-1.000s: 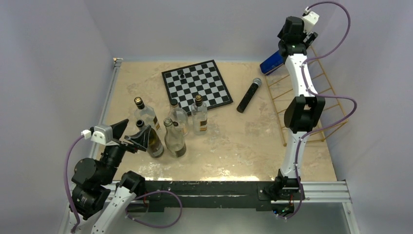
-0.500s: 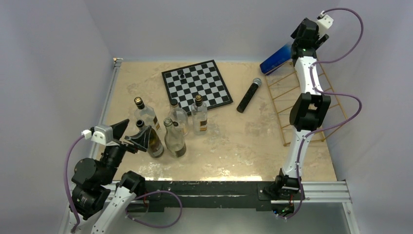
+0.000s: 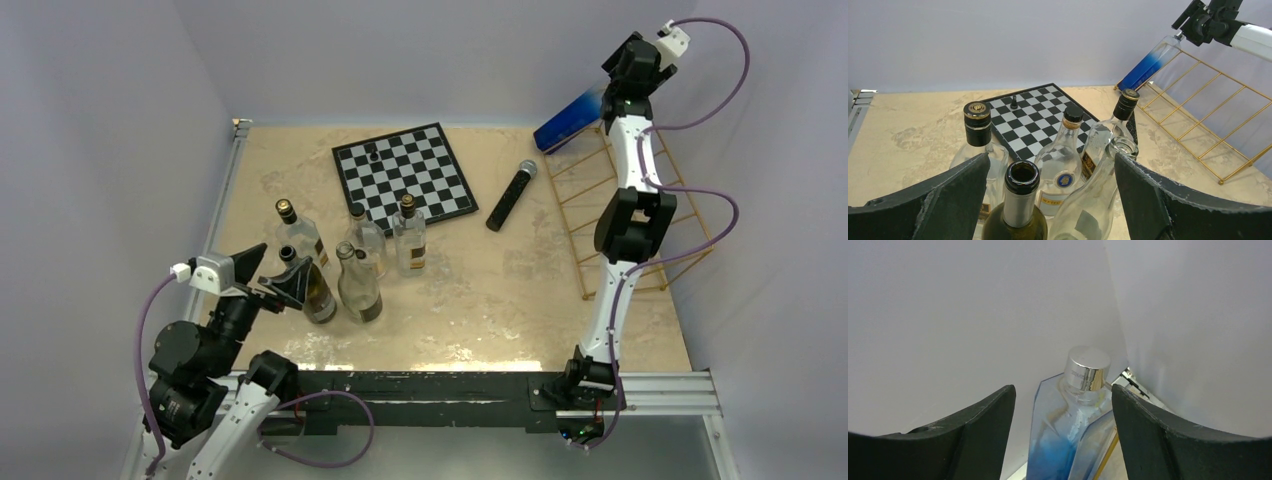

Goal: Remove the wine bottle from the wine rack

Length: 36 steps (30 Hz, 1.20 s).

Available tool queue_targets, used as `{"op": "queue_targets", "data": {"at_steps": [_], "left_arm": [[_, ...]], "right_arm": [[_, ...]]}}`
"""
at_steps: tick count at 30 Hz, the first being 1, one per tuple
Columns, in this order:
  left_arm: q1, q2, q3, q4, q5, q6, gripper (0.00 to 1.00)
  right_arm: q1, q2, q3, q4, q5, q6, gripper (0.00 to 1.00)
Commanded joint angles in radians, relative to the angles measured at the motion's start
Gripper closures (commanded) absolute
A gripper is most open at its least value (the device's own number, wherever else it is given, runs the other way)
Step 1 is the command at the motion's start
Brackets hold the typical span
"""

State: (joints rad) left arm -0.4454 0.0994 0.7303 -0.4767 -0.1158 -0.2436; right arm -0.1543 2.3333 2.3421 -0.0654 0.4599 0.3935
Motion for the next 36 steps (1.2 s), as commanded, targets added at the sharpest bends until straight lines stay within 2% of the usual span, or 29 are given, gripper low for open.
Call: {"op": "queue_targets", "data": {"at_steps": [1, 5, 9, 19, 23, 31, 36], "left_arm": [[0.001, 0.023, -0.002, 0.039, 0.008, 0.001, 0.02], [0.001, 0.023, -0.002, 0.042, 0.01, 0.0, 0.02], [0.001, 0.025, -0.003, 0.041, 0.008, 0.0, 0.02], [0.001, 0.035, -0.005, 0.042, 0.01, 0.0, 0.02], [0.001, 0.037, -0.004, 0.043, 0.01, 0.0, 0.02], [0.001, 0.043, -0.002, 0.043, 0.01, 0.0, 0.02], [0.001, 0.046, -0.005, 0.043, 0.007, 0.001, 0.02]], "right_arm": [[-0.018, 0.008, 0.039, 0.028, -0.02, 0.04, 0.26], [-0.025, 0.017, 0.032, 0.035, -0.035, 0.061, 0.26], [-0.034, 0.05, 0.06, 0.061, -0.085, 0.064, 0.36], [-0.052, 0.084, 0.08, 0.061, -0.096, 0.116, 0.34], [-0.059, 0.098, 0.101, 0.061, -0.114, 0.116, 0.39], [-0.071, 0.128, 0.118, 0.061, -0.135, 0.129, 0.39], [-0.073, 0.146, 0.126, 0.06, -0.143, 0.139, 0.43]]}}
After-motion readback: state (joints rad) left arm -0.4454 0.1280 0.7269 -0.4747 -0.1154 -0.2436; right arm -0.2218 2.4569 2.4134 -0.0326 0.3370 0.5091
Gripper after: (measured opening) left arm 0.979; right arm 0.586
